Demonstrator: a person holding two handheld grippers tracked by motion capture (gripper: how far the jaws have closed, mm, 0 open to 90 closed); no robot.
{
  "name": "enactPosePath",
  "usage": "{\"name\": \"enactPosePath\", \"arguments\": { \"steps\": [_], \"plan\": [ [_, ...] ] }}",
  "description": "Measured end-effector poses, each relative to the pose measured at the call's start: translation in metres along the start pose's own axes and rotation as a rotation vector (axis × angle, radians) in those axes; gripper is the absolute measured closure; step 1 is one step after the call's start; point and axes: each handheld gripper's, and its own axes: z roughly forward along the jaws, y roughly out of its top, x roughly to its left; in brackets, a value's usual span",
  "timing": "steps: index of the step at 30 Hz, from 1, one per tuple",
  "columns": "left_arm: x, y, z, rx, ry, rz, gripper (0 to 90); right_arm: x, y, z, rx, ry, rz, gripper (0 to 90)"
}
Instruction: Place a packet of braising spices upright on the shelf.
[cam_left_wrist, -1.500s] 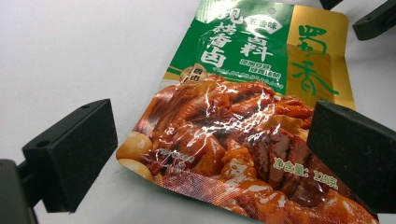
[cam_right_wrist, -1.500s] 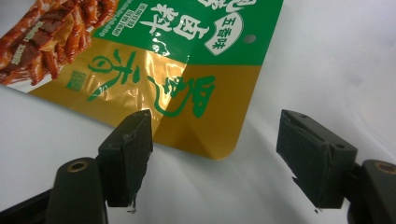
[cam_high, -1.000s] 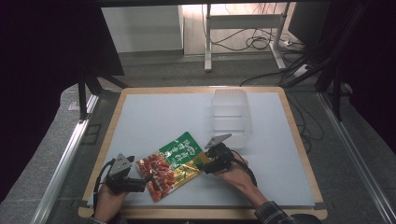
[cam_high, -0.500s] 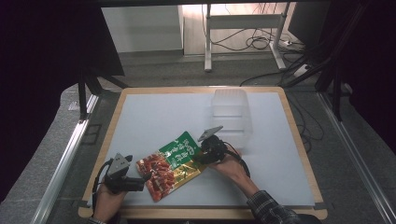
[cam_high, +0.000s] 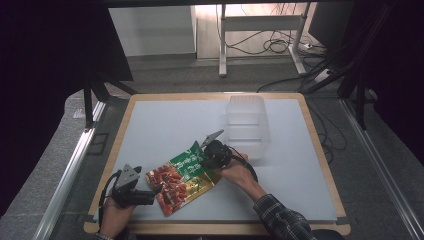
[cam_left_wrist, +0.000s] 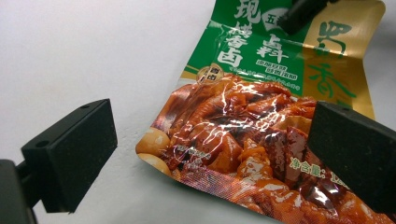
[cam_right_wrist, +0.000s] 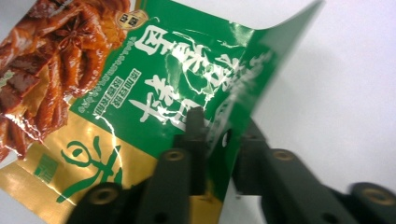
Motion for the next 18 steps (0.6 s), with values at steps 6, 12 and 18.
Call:
{"name": "enactPosePath", "arguments": {
  "steps": [6,12,18],
  "plan": [
    [0.001,0.000,0.000,-0.001,0.004,-0.008,1.3,0.002,0.005,-0.007,-0.019,0.030,0.015,89.2],
    [0.002,0.000,-0.001,-0.011,0.006,-0.019,0.9,0.000,0.014,-0.023,-0.058,0.073,0.043,89.3],
    [0.002,0.000,-0.002,-0.015,0.007,-0.021,0.6,0.002,0.026,-0.044,-0.090,0.123,0.038,89.3]
  ]
}}
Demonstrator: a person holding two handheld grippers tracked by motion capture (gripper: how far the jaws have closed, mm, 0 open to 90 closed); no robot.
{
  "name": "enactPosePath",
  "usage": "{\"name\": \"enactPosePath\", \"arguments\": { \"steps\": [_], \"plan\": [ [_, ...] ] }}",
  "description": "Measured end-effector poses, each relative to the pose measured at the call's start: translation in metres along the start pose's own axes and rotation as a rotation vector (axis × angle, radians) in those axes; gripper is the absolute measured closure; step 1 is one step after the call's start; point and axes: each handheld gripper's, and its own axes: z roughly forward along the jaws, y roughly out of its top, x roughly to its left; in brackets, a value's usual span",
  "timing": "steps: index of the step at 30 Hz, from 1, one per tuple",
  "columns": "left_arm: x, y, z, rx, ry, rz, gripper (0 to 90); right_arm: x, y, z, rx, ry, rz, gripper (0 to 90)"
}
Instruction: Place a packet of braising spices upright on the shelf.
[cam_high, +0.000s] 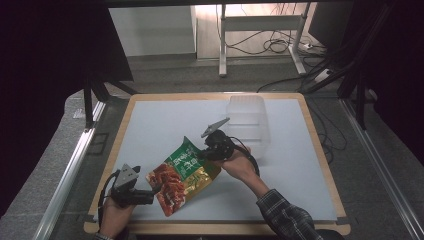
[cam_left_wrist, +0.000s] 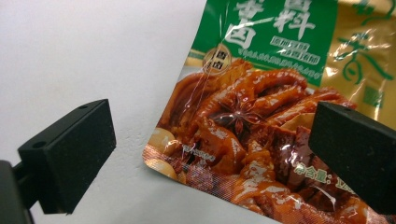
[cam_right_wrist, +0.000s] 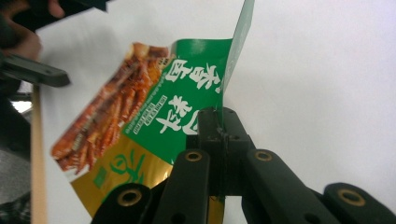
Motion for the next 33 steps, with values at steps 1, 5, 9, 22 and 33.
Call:
{"name": "enactPosePath", "arguments": {
  "steps": [1,5,9,22,33],
  "plan": [
    [0.000,0.000,0.000,0.000,0.000,0.000,0.4,0.000,0.000,0.000,0.000,0.000,0.000,89.3],
    [0.002,0.000,-0.002,-0.007,0.008,-0.010,0.0,0.004,0.011,-0.015,-0.040,0.035,0.003,89.4],
    [0.002,0.000,-0.002,-0.011,0.010,-0.016,0.0,0.008,0.019,-0.026,-0.070,0.055,-0.006,89.4],
    [0.004,0.000,-0.005,-0.043,0.011,-0.027,0.0,0.035,0.051,-0.068,-0.136,0.071,-0.094,89.6],
    [0.003,0.000,-0.005,-0.053,0.003,-0.021,0.0,0.034,0.064,-0.093,-0.175,0.000,-0.134,89.6]
  ]
}}
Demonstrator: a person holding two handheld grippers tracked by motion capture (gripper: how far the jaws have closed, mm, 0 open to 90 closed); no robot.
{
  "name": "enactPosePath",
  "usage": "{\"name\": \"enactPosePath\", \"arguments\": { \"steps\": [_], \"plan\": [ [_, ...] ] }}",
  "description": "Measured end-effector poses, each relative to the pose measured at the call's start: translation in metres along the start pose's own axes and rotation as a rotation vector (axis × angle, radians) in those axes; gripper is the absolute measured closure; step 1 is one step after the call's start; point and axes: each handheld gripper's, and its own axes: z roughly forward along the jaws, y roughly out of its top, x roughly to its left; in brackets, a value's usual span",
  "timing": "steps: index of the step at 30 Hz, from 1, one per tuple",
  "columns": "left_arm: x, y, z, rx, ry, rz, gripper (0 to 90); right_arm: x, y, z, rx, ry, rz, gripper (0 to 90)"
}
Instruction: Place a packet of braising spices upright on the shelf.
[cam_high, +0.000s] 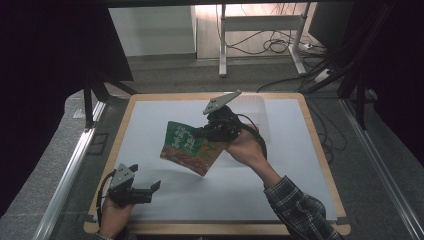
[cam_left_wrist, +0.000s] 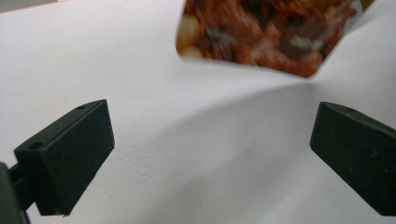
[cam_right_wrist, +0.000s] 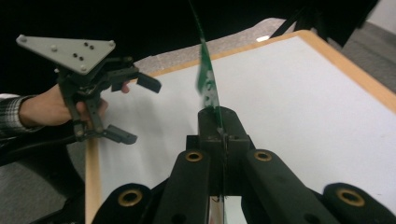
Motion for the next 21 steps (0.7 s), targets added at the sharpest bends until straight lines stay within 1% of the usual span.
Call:
{"name": "enactPosePath", "arguments": {
  "steps": [1,5,10,11,15,17,21],
  "plan": [
    [0.000,0.000,0.000,0.000,0.001,0.000,0.0,-0.002,0.001,-0.004,-0.010,-0.018,0.002,89.6],
    [-0.001,0.000,0.001,0.002,0.001,0.003,0.0,-0.008,0.003,-0.010,-0.019,-0.038,0.012,89.6],
    [-0.001,0.000,0.001,0.003,-0.001,0.002,0.0,-0.014,0.005,-0.015,-0.024,-0.040,0.024,89.6],
    [-0.001,0.000,0.001,0.005,-0.002,0.003,0.0,-0.018,0.006,-0.017,-0.032,-0.035,0.030,89.6],
    [-0.001,0.000,0.001,0.006,-0.002,0.007,0.0,-0.023,0.010,-0.023,-0.046,-0.030,0.041,89.6],
    [-0.001,0.000,0.002,0.010,-0.002,0.009,0.0,-0.025,0.013,-0.026,-0.049,-0.038,0.030,89.6],
    [-0.001,0.000,0.002,0.012,-0.002,0.011,0.0,-0.030,0.020,-0.032,-0.048,-0.068,0.023,89.6]
  ]
}}
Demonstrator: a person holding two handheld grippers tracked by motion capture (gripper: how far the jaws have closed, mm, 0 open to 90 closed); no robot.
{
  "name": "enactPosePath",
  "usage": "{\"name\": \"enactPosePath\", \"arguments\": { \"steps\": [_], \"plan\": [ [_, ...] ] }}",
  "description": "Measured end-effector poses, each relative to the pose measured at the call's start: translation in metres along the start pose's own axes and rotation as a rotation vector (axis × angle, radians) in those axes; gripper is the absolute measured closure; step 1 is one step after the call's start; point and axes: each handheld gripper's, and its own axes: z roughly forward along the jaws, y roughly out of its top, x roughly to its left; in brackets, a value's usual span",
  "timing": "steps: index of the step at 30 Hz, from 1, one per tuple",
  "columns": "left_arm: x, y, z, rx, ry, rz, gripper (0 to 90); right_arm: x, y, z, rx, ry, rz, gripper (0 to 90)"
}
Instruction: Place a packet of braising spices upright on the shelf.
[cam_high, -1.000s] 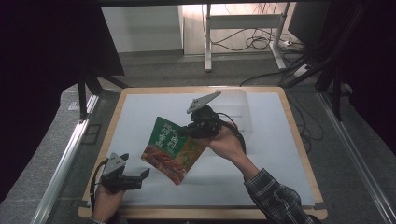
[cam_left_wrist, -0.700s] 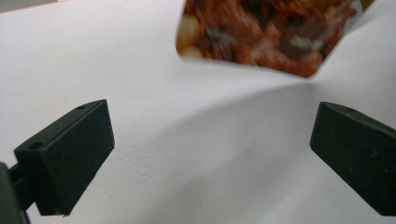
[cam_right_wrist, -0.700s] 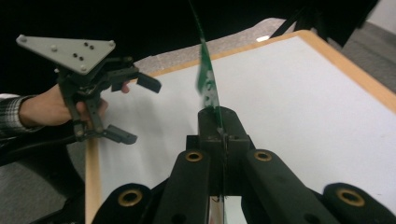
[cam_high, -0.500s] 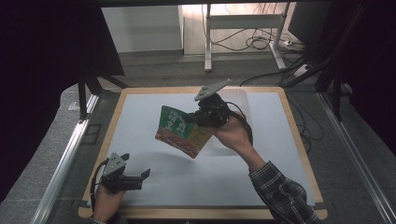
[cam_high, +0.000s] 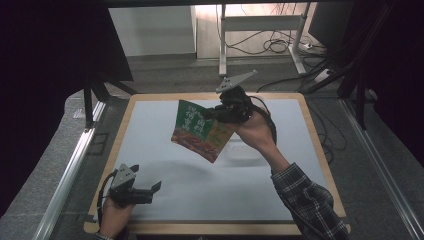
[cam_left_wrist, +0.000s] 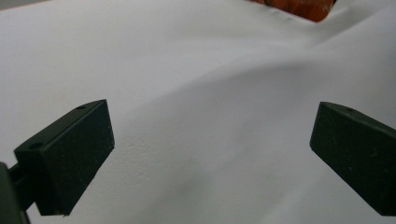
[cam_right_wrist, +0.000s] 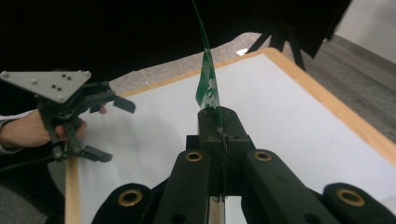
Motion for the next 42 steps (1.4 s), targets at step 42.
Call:
{"name": "enactPosePath", "arguments": {
  "steps": [42],
  "plan": [
    [-0.001,0.000,0.001,0.009,0.001,0.008,0.0,-0.065,-0.008,-0.054,0.069,-0.222,0.031,89.5]
  ]
}}
